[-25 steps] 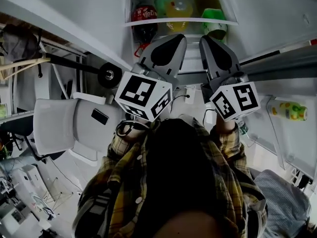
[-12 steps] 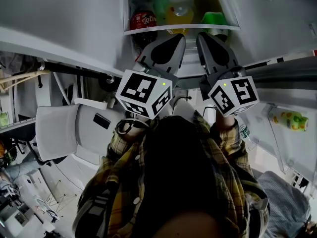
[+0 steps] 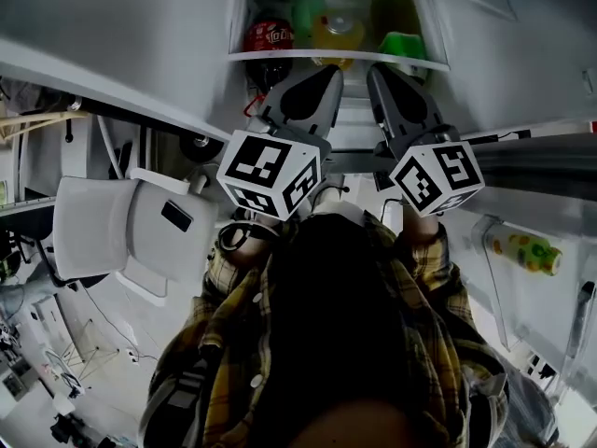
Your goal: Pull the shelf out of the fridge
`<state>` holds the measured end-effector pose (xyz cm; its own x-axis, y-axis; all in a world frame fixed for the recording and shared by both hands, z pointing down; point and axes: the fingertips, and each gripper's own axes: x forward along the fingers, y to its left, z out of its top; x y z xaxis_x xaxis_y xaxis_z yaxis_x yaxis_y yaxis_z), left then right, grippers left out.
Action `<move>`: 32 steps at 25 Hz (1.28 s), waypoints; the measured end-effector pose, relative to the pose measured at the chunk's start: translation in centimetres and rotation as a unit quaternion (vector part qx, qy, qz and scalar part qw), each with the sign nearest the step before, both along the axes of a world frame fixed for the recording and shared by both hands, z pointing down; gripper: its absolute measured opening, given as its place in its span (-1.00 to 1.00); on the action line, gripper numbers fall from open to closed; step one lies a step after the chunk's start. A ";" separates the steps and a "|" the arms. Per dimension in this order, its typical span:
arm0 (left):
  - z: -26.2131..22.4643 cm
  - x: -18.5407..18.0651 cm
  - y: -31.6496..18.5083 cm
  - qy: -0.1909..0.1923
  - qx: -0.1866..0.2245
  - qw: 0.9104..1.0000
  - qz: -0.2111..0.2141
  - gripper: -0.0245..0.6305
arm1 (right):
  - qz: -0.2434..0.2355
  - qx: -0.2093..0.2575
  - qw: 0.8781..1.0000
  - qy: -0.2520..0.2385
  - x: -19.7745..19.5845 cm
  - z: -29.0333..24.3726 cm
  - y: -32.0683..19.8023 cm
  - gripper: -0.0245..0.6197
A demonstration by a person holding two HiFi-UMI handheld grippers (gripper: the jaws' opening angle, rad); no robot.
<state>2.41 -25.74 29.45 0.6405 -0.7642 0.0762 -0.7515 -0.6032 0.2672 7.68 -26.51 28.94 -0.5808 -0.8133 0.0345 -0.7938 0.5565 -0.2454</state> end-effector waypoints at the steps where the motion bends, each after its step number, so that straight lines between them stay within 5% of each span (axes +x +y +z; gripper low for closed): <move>1: 0.2 0.0 0.0 0.001 -0.003 1.000 -0.003 -0.92 | 0.000 -0.002 1.000 -0.003 0.1 0.1 0.0 -0.86; 17: 3.1 0.1 -1.1 0.036 -0.060 0.997 -0.013 -0.89 | -0.007 -0.086 0.991 -0.100 1.5 3.3 -1.0 -0.85; 26: 5.0 -0.1 -1.7 0.075 -0.106 0.991 -0.016 -0.45 | -0.019 -0.134 0.974 -0.181 1.5 5.0 -1.3 -0.62; 32: 6.6 0.0 -2.3 0.123 -0.150 0.981 -0.023 -0.33 | -0.025 -0.165 0.963 -0.213 1.5 5.9 -1.7 -0.48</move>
